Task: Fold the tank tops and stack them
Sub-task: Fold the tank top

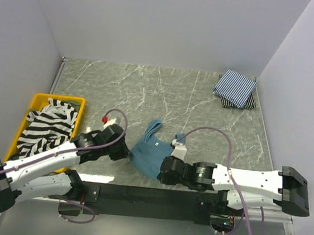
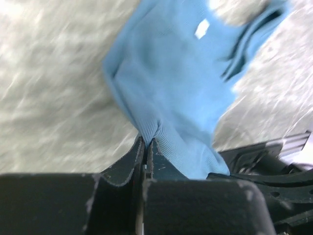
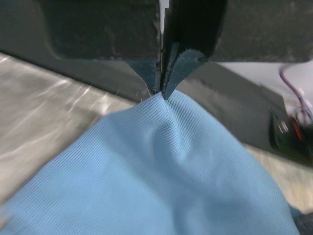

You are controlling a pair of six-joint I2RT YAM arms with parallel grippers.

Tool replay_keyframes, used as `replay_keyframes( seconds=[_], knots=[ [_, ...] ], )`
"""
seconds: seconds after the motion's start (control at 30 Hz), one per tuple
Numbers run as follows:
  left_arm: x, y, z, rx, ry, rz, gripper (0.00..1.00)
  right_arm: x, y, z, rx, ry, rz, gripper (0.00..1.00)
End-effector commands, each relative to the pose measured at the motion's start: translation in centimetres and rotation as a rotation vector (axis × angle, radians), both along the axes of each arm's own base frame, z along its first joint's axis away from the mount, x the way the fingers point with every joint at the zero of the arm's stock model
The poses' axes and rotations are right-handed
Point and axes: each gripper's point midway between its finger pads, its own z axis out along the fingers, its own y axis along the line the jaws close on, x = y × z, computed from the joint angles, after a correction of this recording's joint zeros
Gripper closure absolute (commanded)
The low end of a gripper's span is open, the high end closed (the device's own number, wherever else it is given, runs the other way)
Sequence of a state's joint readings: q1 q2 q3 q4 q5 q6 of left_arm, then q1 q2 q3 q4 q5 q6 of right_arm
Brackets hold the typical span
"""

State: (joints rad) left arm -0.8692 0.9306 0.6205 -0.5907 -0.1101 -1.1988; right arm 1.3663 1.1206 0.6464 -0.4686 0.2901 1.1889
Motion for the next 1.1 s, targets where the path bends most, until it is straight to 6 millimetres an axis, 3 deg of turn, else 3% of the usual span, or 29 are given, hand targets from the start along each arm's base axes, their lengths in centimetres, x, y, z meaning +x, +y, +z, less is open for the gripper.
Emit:
replay_keyframes(
  seconds=[0.0,0.03,0.13,0.17,0.23,0.27,0.33,0.4,0.43,0.47,0.5,0.53,0.6,0.63,0.67,0.7,0.73,0.77,0.8,0.83,0.87,0.93,0.97,1.07],
  knots=[
    [4.2,-2.3,3.7,-0.031,-0.136,0.023,0.99,3.3,-1.0,2.7,0.029,-0.085,-0.058,1.00],
    [5.1,-2.9,5.1,-0.053,-0.167,0.026,0.99,4.0,-1.4,3.3,0.044,-0.105,-0.065,1.00],
    [8.5,-3.6,6.9,-0.089,-0.221,0.067,0.99,6.7,-3.1,4.1,0.050,-0.141,-0.119,1.00],
    [9.3,-3.9,6.6,-0.086,-0.216,0.070,0.99,7.3,-3.4,4.3,0.053,-0.147,-0.126,1.00],
    [11.4,-4.8,8.4,-0.126,-0.252,0.078,1.00,9.5,-4.6,4.6,0.044,-0.173,-0.166,1.00],
    [12.7,-4.8,7.7,-0.111,-0.240,0.092,0.99,10.1,-5.1,4.6,0.036,-0.178,-0.178,1.00],
    [15.0,-5.7,9.6,-0.146,-0.284,0.107,0.99,12.1,-6.3,4.5,0.026,-0.189,-0.210,1.00],
    [16.7,-6.8,8.8,-0.144,-0.272,0.102,0.99,14.2,-7.6,4.5,0.025,-0.195,-0.264,1.00],
    [18.1,-7.4,10.2,-0.166,-0.295,0.110,0.99,14.9,-8.1,4.2,0.011,-0.197,-0.260,1.00],
    [19.0,-8.0,8.8,-0.146,-0.270,0.105,0.99,15.9,-8.2,4.4,0.024,-0.210,-0.268,1.00],
    [19.8,-8.5,8.8,-0.151,-0.268,0.102,0.99,16.7,-8.8,4.4,0.025,-0.215,-0.284,1.00],
    [21.0,-9.3,10.0,-0.182,-0.290,0.102,1.00,17.8,-9.7,3.7,0.012,-0.202,-0.299,1.00],
    [22.6,-10.4,8.5,-0.178,-0.269,0.095,0.99,19.7,-10.5,2.9,0.006,-0.188,-0.324,1.00],
    [23.8,-11.3,9.9,-0.216,-0.287,0.082,0.99,20.8,-11.6,2.5,0.006,-0.177,-0.348,1.00],
    [24.8,-11.9,7.9,-0.191,-0.253,0.080,1.00,22.0,-12.0,2.5,0.017,-0.188,-0.366,1.00],
    [26.3,-12.6,9.4,-0.209,-0.284,0.083,0.99,22.5,-12.1,1.1,0.010,-0.151,-0.361,1.00],
    [27.2,-12.9,9.3,-0.216,-0.283,0.079,0.99,23.2,-12.4,0.6,0.024,-0.129,-0.364,1.00],
    [28.1,-13.5,7.1,-0.198,-0.246,0.079,0.99,24.4,-13.4,0.3,0.028,-0.124,-0.397,1.00],
    [29.0,-13.8,6.8,-0.202,-0.242,0.082,0.99,25.5,-13.7,-1.0,0.016,-0.088,-0.408,1.00],
    [30.5,-14.0,7.7,-0.227,-0.266,0.093,1.00,26.1,-13.8,-1.5,0.017,-0.073,-0.412,1.00],
    [31.3,-14.5,5.8,-0.231,-0.236,0.094,0.99,27.0,-14.3,-2.0,0.012,-0.060,-0.429,1.00],
    [33.0,-14.5,5.3,-0.246,-0.229,0.106,0.99,28.4,-14.0,-3.1,-0.006,-0.030,-0.426,1.00],
    [33.3,-14.6,3.3,-0.235,-0.194,0.108,0.99,28.5,-13.6,-3.5,0.001,-0.015,-0.411,1.00],
    [33.4,-13.8,1.2,-0.213,-0.151,0.127,0.99,28.6,-12.2,-4.3,-0.023,0.016,-0.364,1.00]
  ],
)
